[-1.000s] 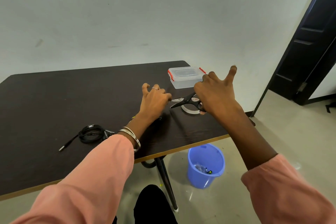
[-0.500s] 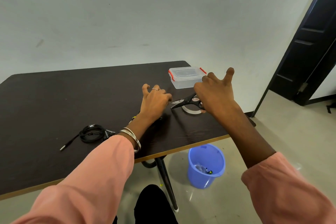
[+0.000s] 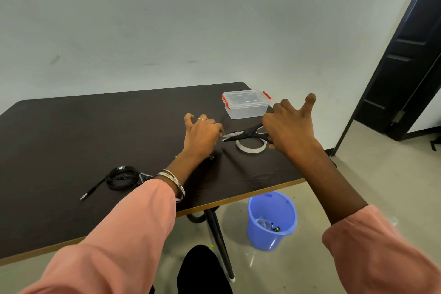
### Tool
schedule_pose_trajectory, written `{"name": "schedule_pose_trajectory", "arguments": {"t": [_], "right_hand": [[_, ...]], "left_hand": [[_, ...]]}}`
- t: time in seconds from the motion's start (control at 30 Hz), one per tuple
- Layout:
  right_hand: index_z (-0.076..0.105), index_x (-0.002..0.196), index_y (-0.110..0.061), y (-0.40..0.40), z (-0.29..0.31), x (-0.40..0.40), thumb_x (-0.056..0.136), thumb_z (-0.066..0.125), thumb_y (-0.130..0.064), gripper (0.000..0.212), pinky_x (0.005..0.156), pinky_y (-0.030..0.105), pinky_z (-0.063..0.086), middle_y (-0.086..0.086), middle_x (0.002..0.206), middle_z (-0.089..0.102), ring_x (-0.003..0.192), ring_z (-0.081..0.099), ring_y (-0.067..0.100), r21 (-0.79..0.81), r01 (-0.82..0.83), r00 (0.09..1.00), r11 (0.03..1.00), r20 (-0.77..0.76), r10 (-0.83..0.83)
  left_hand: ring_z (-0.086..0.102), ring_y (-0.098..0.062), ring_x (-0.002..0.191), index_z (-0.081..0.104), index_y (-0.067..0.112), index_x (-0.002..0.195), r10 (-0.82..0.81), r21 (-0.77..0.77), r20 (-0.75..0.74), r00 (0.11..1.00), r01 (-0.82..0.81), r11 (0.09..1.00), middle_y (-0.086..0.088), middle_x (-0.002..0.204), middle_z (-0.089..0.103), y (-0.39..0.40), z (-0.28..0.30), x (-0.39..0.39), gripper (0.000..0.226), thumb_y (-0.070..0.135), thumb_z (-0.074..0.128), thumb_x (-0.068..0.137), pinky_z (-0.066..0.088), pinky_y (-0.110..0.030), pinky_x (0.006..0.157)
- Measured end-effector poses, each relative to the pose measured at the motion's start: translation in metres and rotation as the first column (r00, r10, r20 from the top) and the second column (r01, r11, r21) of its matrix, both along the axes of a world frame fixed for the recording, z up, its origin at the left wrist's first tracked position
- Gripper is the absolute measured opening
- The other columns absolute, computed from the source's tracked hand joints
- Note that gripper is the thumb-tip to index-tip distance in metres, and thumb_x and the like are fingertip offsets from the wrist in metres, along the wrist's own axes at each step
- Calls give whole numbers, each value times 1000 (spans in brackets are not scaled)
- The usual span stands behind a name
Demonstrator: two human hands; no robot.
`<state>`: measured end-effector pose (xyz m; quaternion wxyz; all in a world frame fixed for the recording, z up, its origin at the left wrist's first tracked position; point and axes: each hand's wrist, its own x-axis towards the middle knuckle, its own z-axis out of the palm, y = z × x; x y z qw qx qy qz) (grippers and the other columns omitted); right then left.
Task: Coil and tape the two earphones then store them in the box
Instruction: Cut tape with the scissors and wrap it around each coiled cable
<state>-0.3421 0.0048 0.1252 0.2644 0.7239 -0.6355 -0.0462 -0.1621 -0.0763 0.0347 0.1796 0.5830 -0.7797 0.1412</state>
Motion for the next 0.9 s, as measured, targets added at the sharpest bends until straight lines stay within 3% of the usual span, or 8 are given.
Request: {"name": "schedule_pose_trajectory", "arguments": {"t": [0.13,0.27,0.37,0.53,0.6,0.7,0.8,0.9], "right_hand": [[46,133,-14,-2,-3,-10,79,72,-41,66,106,64,17,11,134,48,129,37,27,34,52,999,998,12,-53],[52,127,-14,-2,-5,-16,83,68,-32,50,106,64,17,11,134,46,131,33,27,50,60,994,997,90,-65],[55,120,-16,-4,-6,-17,84,67,-38,44,105,63,18,11,132,47,132,33,28,121,94,976,988,186,-116],[46,84,-19,-10,-12,-22,78,72,-48,39,101,57,25,6,103,58,106,46,25,233,166,838,958,479,-262],[43,72,-19,-10,-18,-23,70,75,-57,50,98,54,30,5,89,58,92,47,24,295,178,706,939,627,-331],[51,70,-15,-3,-31,-16,59,77,-66,58,88,48,40,3,71,54,86,54,28,333,135,546,933,761,-351],[54,81,-15,9,-51,-1,62,77,-62,55,86,44,41,3,81,57,90,53,27,346,152,491,926,787,-374],[55,87,-16,14,-66,12,71,75,-54,46,92,48,43,7,93,63,99,56,29,330,165,485,930,794,-367]], "left_hand": [[52,-18,113,69,27,108,28,-4,-59,998,-29,1000,6,105,69,-2,-1,3,19,26,54,96,19,-46,103],[53,-19,108,71,27,103,54,14,-216,975,-52,999,5,98,71,-3,-3,4,20,23,52,96,20,-46,100],[53,-19,108,71,27,102,57,44,-325,944,-45,998,6,97,71,-2,-4,4,22,21,50,96,20,-45,98],[58,-11,100,72,27,98,81,50,-551,830,-64,997,9,92,72,4,1,8,17,22,56,94,21,-35,88],[61,-8,92,73,24,95,96,92,-696,712,-45,995,10,90,72,7,4,12,13,20,61,91,34,-33,93],[68,-7,85,73,11,96,82,123,-934,347,99,987,-1,93,74,16,13,16,12,9,63,90,54,-29,89],[65,-3,73,70,6,103,157,173,-983,96,196,965,-4,95,73,28,19,20,16,4,57,93,51,-16,66],[64,-9,75,70,9,104,235,210,-969,-71,252,945,0,88,74,36,16,29,19,3,55,94,47,-21,66]]}}
